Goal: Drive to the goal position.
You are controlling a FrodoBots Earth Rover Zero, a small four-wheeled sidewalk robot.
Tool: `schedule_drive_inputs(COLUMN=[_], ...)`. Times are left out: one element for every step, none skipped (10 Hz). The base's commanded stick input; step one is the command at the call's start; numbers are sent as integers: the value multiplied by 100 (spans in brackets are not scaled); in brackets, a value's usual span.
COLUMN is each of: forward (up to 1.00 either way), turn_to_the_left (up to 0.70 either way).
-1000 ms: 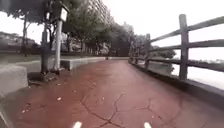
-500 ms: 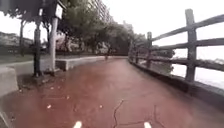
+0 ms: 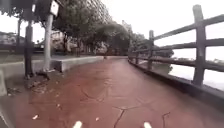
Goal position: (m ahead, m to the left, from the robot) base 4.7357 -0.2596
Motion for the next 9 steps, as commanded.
schedule_drive_inputs(forward=[50,50,50,50,50,50,50,50,50], turn_to_the_left=[11,28,45,50,46,13,0,0,0])
